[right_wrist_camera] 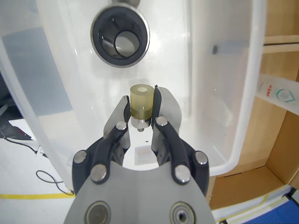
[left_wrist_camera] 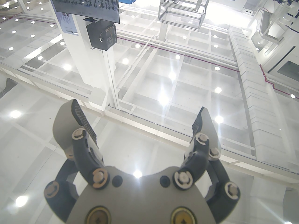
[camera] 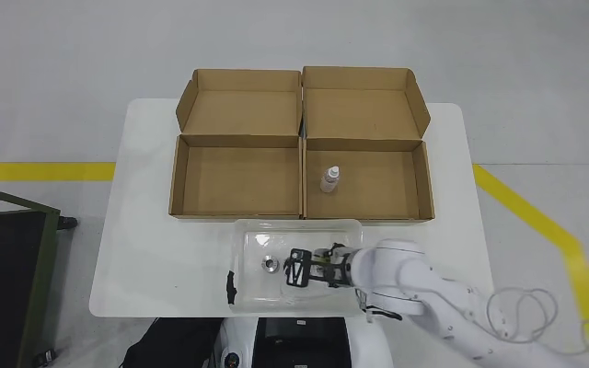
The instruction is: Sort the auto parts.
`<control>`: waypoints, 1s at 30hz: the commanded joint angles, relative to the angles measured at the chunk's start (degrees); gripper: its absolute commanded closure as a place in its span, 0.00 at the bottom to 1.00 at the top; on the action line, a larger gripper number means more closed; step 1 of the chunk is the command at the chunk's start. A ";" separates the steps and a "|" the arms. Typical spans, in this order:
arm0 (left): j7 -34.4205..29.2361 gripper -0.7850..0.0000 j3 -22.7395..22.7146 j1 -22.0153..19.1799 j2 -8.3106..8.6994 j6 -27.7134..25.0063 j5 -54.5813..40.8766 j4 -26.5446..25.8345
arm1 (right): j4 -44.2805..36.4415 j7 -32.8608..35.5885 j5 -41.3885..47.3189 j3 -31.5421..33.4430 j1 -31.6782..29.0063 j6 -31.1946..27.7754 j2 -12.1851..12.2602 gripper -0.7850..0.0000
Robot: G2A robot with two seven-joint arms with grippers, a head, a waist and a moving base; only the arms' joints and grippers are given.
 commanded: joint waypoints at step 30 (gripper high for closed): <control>0.00 0.00 0.00 0.00 0.00 0.00 0.00 0.00 | 4.67 -58.33 8.58 22.86 -8.28 -17.28 2.56 1.00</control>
